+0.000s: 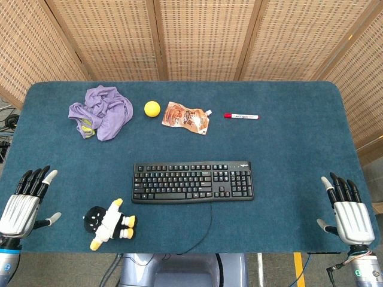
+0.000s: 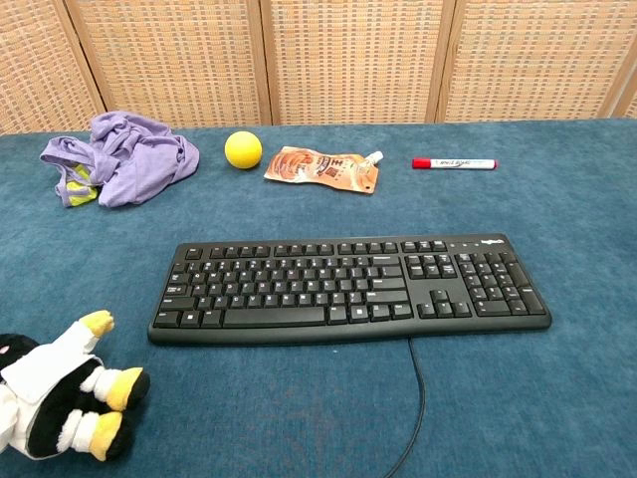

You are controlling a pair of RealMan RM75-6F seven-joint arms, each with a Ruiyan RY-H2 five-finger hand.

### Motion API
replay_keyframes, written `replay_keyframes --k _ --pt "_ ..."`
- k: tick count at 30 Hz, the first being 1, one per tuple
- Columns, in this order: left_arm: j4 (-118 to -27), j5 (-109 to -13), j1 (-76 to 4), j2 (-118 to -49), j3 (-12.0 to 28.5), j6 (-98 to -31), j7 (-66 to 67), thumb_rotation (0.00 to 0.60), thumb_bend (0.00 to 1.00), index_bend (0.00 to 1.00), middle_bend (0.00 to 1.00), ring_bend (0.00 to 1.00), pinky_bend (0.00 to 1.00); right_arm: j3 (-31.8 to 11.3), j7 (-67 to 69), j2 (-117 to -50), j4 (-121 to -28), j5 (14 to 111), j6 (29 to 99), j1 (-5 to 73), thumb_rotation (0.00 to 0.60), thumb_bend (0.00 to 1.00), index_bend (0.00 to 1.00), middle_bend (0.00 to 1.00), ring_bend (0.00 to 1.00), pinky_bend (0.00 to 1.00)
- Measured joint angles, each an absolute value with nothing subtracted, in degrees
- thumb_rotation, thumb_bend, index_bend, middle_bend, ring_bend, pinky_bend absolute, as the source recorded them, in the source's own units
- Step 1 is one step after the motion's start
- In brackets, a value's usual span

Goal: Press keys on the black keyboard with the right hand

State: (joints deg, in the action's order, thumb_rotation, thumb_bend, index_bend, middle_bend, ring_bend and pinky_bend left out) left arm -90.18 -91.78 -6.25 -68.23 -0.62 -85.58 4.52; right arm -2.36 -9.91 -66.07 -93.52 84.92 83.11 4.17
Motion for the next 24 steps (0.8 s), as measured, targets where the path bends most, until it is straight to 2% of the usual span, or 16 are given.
replay_keyframes --k 24 --pt "-90.15 -91.91 -6.23 -68.20 -0.50 -85.90 4.15 0.600 0.04 0.00 0.00 0.00 0.00 -2.39 -9.90 -66.17 -93.54 84.99 83.07 4.21 0.600 0.16 0.00 0.00 0.00 0.00"
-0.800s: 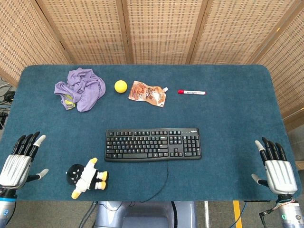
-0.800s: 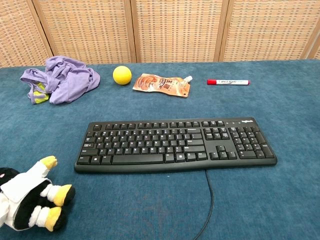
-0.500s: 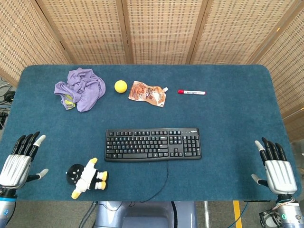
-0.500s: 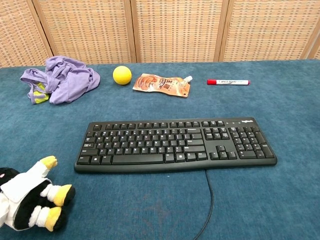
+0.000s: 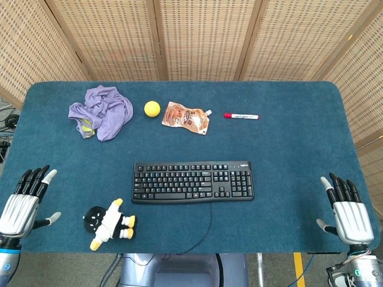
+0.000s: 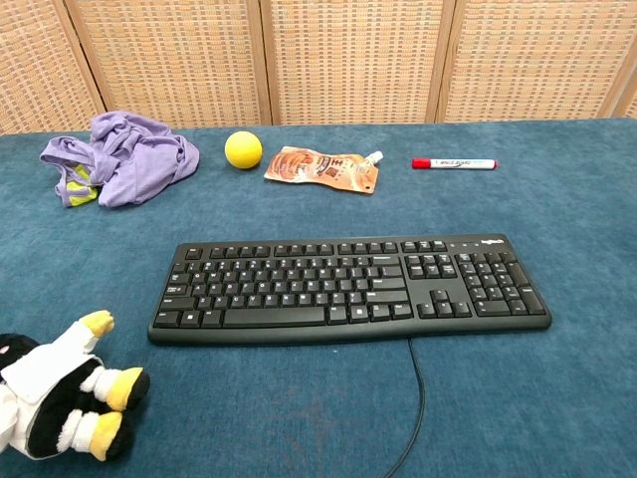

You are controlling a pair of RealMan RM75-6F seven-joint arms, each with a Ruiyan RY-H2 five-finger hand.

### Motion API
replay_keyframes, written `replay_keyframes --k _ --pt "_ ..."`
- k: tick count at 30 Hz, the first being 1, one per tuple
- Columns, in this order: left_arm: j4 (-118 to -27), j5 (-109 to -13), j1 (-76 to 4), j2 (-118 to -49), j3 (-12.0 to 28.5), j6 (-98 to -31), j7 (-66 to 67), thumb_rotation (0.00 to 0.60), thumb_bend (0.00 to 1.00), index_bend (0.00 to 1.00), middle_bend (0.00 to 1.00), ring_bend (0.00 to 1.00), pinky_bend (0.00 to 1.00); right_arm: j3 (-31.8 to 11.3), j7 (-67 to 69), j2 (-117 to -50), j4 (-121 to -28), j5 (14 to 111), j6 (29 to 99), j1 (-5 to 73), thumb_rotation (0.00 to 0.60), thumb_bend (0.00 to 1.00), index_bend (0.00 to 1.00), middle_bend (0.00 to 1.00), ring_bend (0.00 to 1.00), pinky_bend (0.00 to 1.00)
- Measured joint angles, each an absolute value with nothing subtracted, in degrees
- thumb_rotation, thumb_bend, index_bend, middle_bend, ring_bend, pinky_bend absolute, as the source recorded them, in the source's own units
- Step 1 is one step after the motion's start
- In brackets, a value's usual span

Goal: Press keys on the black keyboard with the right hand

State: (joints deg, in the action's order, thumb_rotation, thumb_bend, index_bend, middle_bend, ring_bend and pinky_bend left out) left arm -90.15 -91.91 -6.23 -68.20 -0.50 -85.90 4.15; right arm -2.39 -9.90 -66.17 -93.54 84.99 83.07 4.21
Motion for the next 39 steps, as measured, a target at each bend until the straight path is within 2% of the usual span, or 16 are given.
replay_keyframes --k 14,17,18,20,22,25,27,33,37,39 --pt "-90.38 -91.94 -6.21 -68.22 -0.59 -85.84 4.54 0.600 0.04 0.00 0.00 0.00 0.00 -2.29 -9.66 -66.05 -93.62 85.07 82.86 4.23 0.600 0.16 0.00 0.00 0.00 0.00" --pt "-90.45 -91.88 -6.20 -68.15 -0.56 -85.85 4.35 0.600 0.04 0.00 0.00 0.00 0.00 -2.31 -9.91 -66.05 -94.08 85.05 82.58 4.43 0.600 0.20 0.00 0.07 0.00 0.00" --pt "-90.45 -91.85 -6.19 -68.12 -0.55 -85.85 4.26 0.600 0.04 0.00 0.00 0.00 0.00 -2.38 -10.01 -66.15 -94.26 85.16 82.64 4.51 0.600 0.21 0.00 0.12 0.00 0.00" --pt "-90.45 -91.74 -6.19 -68.08 -0.49 -85.85 4.15 0.600 0.04 0.00 0.00 0.00 0.00 -2.56 -10.26 -66.30 -94.42 85.17 82.76 4.59 0.600 0.22 0.00 0.21 0.07 0.01" --pt "-90.45 -91.58 -6.22 -68.01 -0.40 -85.81 3.92 0.600 0.04 0.00 0.00 0.00 0.00 -2.84 -10.99 -66.48 -94.54 85.06 82.82 4.77 0.600 0.24 0.00 0.32 0.22 0.12" --pt "-90.41 -91.54 -6.25 -67.94 -0.31 -85.83 3.70 0.600 0.04 0.00 0.00 0.00 0.00 -3.90 -13.04 -66.50 -95.11 84.79 82.79 5.57 0.600 0.26 0.00 0.45 0.36 0.27" --pt "-90.37 -91.54 -6.27 -67.93 -0.31 -85.80 3.65 0.600 0.04 0.00 0.00 0.00 0.00 -5.52 -14.74 -66.20 -96.08 84.48 82.70 6.66 0.600 0.26 0.00 0.51 0.42 0.32" --pt "-90.28 -91.63 -6.40 -68.04 -0.43 -85.49 3.73 0.600 0.04 0.00 0.00 0.00 0.00 -8.36 -19.66 -63.74 -101.21 82.06 78.86 10.47 0.600 0.26 0.00 0.61 0.53 0.36" --pt "-90.31 -91.75 -6.43 -68.12 -0.53 -85.42 3.86 0.600 0.04 0.00 0.00 0.00 0.00 -9.83 -23.19 -62.28 -104.11 79.21 74.69 13.52 0.600 0.35 0.00 0.65 0.58 0.39" --pt "-90.32 -91.80 -6.41 -68.15 -0.53 -85.50 3.89 0.600 0.04 0.00 0.00 0.00 0.00 -10.52 -25.05 -61.88 -105.44 77.29 72.44 15.20 0.600 0.36 0.00 0.65 0.59 0.40"
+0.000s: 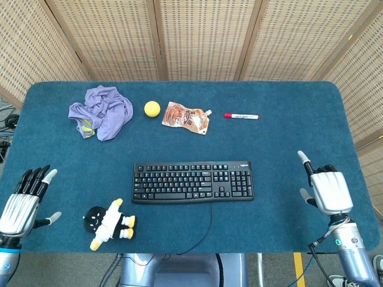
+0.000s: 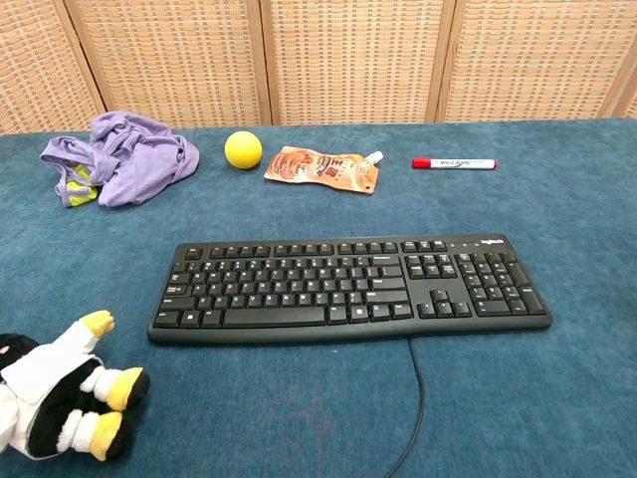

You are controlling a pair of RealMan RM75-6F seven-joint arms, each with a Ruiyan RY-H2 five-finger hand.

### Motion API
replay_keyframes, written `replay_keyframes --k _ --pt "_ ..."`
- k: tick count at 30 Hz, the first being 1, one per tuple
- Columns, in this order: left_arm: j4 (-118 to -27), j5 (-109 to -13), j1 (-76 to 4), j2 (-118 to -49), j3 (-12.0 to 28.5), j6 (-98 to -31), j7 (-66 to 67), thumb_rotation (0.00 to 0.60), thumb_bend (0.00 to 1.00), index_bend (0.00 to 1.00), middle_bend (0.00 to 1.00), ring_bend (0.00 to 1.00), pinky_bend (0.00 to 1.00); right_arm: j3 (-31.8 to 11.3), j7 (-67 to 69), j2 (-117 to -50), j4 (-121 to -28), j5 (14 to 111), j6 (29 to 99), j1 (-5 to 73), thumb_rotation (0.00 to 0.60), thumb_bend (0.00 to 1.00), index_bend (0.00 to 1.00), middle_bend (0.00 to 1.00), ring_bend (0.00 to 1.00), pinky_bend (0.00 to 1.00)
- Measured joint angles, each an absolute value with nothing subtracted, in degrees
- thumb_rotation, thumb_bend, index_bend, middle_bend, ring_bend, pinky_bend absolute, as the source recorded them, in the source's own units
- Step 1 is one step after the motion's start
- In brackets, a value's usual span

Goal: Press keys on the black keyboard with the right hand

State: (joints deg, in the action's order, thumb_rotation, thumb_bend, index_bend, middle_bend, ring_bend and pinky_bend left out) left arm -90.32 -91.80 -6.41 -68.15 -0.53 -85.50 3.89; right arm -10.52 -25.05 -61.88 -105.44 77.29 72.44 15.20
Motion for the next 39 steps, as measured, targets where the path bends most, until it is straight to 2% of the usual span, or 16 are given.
replay_keyframes --k 8,15,27,39 --pt "-90.03 -91.67 -6.42 -68.15 -0.35 -85.66 3.43 0.600 0.04 0.00 0.00 0.00 0.00 -12.38 -34.03 -62.54 -108.94 68.39 65.96 21.66 0.600 0.41 0.00 0.66 0.59 0.40" --pt "-89.63 -91.36 -6.69 -68.19 -0.31 -85.02 3.11 0.600 0.04 0.00 0.00 0.00 0.00 -13.43 -43.48 -66.08 -110.73 57.58 61.48 29.64 0.600 0.41 0.00 0.66 0.59 0.40" --pt "-89.57 -91.07 -6.80 -68.12 -0.27 -84.75 2.75 0.600 0.04 0.00 0.00 0.00 0.00 -12.32 -52.90 -74.68 -110.61 44.91 60.85 39.07 0.600 0.41 0.00 0.66 0.59 0.40" --pt "-89.65 -91.20 -6.79 -67.84 -0.35 -84.86 2.31 0.600 0.04 0.00 0.00 0.00 0.00 -9.54 -56.08 -81.34 -108.18 38.58 63.08 44.46 0.600 0.41 0.00 0.66 0.59 0.40"
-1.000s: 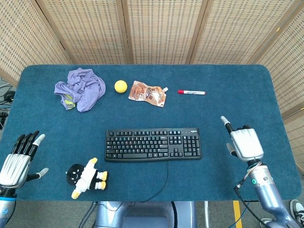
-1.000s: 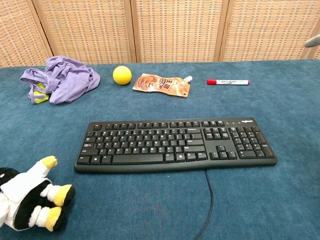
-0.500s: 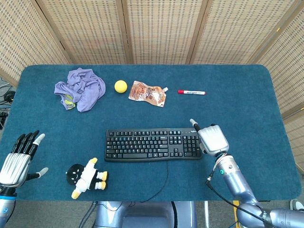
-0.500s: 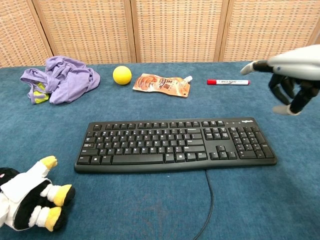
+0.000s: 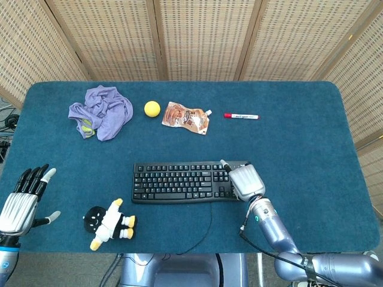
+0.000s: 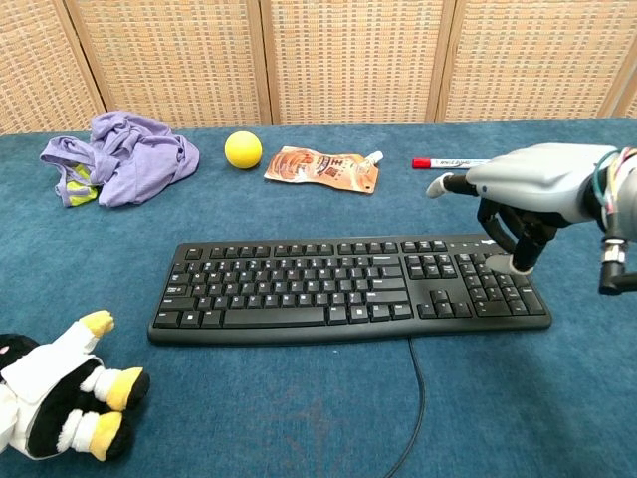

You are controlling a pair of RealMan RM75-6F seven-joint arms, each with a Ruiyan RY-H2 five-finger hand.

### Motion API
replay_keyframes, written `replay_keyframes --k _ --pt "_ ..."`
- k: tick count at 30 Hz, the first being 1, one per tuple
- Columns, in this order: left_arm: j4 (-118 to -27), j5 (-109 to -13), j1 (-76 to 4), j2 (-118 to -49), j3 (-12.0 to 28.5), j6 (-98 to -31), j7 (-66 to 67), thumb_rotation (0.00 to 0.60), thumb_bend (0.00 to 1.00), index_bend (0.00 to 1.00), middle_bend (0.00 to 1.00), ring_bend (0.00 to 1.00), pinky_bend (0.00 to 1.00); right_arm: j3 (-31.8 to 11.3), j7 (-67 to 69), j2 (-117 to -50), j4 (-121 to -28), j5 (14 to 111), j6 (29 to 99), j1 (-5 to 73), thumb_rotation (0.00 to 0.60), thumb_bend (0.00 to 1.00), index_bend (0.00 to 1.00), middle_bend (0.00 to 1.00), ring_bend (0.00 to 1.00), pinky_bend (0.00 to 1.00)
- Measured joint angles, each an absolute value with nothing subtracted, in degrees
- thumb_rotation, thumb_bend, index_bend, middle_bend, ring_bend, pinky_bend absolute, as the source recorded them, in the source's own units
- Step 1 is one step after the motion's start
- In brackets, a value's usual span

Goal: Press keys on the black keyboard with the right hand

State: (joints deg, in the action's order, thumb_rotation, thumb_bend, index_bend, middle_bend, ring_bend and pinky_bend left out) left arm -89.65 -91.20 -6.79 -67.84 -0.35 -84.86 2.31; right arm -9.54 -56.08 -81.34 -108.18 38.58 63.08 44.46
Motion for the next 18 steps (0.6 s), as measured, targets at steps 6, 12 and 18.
replay_keyframes --k 6,12,18 --pt "-89.63 -91.16 -6.83 -67.90 -0.40 -84.72 2.32 0.600 0.04 0.00 0.00 0.00 0.00 -9.00 -56.18 -83.40 -106.92 36.29 63.60 46.57 0.600 0.41 0.00 0.66 0.59 0.40" --pt "-89.66 -91.29 -6.77 -67.76 -0.36 -85.03 2.03 0.600 0.04 0.00 0.00 0.00 0.00 -8.83 -56.91 -85.14 -105.64 33.44 63.63 48.86 0.600 0.41 0.01 0.67 0.60 0.40" --pt "-89.60 -91.17 -6.78 -67.69 -0.28 -85.04 1.75 0.600 0.04 0.00 0.00 0.00 0.00 -8.51 -57.79 -86.06 -104.58 30.90 63.55 50.81 0.600 0.44 0.02 0.67 0.60 0.40"
